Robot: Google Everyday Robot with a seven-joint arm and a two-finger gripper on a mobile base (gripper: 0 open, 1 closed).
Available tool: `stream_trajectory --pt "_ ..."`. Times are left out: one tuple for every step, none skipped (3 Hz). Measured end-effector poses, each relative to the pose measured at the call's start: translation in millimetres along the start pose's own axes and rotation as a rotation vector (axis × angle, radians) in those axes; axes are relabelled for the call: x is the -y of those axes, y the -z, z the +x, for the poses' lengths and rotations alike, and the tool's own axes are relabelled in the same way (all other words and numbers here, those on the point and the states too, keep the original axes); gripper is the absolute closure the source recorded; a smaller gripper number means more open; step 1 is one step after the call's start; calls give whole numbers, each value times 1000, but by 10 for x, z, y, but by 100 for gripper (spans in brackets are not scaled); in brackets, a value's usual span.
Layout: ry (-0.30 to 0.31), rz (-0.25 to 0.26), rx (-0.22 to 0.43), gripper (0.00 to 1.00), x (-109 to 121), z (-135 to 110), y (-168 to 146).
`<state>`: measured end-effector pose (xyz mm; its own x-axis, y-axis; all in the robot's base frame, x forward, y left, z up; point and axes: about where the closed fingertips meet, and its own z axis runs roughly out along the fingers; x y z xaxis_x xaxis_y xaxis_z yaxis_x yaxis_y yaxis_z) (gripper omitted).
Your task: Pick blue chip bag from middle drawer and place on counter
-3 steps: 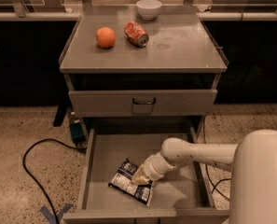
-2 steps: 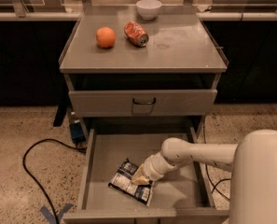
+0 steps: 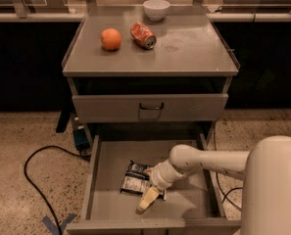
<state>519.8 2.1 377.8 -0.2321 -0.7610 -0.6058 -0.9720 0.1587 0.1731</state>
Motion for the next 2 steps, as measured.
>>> stream_trajectory --pt "0 0 0 0 0 0 0" --pt "12 23 -35 0 -14 -4 -47"
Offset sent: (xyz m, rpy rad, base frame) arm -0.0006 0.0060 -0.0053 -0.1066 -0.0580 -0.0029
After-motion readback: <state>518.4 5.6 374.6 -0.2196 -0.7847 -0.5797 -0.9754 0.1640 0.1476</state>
